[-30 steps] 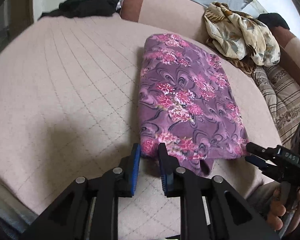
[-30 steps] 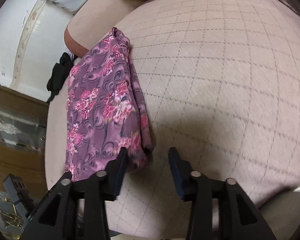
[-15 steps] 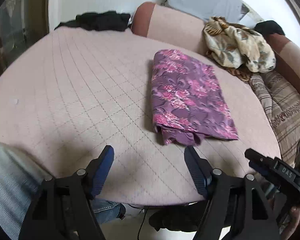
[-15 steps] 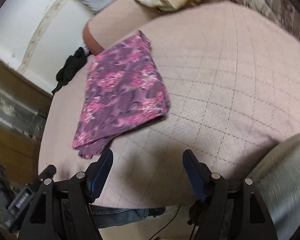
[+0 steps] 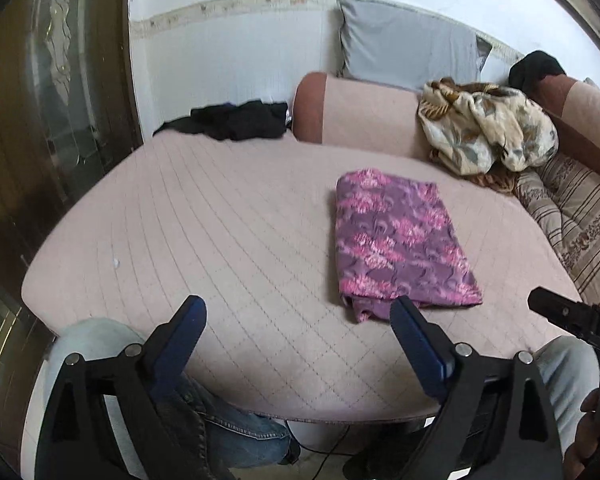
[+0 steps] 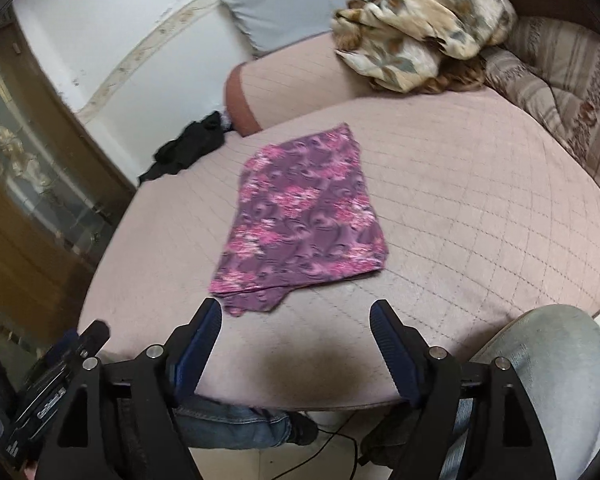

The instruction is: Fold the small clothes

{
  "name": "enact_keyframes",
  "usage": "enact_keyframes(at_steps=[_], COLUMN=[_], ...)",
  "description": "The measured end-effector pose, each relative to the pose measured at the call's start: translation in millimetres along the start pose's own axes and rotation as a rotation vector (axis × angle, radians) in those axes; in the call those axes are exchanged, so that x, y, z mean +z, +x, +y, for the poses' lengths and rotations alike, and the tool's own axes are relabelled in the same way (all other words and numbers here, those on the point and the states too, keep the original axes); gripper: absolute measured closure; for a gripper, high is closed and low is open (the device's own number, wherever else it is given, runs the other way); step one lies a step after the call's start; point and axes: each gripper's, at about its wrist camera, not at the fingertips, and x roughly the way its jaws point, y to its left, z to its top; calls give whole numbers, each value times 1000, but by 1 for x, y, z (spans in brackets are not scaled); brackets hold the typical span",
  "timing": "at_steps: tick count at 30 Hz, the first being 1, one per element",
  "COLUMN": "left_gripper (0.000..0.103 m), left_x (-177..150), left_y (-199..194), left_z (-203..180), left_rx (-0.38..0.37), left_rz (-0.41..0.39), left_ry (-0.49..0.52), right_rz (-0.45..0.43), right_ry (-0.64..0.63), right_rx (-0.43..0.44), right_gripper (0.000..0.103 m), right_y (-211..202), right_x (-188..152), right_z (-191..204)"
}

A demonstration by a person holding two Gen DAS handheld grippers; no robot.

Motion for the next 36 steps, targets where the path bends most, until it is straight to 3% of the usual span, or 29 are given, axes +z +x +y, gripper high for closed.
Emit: enact_keyframes(at_steps=[4, 9, 11, 19, 36], left_gripper=[10, 10, 10, 10, 10], left_x=[5, 14, 17, 19, 17], left_y=[-15, -24, -27, -44, -49], left_z=[-1, -3, -4, -5, -12], left_rx=[-8, -10, -22, 70, 48], left_rz=[-29, -17, -8, -51, -40], left_ry=[-3, -5, 15, 53, 65], right_rz=[-11, -30, -28, -60, -100], right_ry=[-27, -75, -78, -110, -125], right_rx=[-12, -61, -43, -46, -96], right_gripper=[19, 17, 16, 16, 15], right_y=[-18, -37, -40, -53, -65], right_x=[3, 10, 13, 15, 14], right_z=[12, 28, 32, 48, 51])
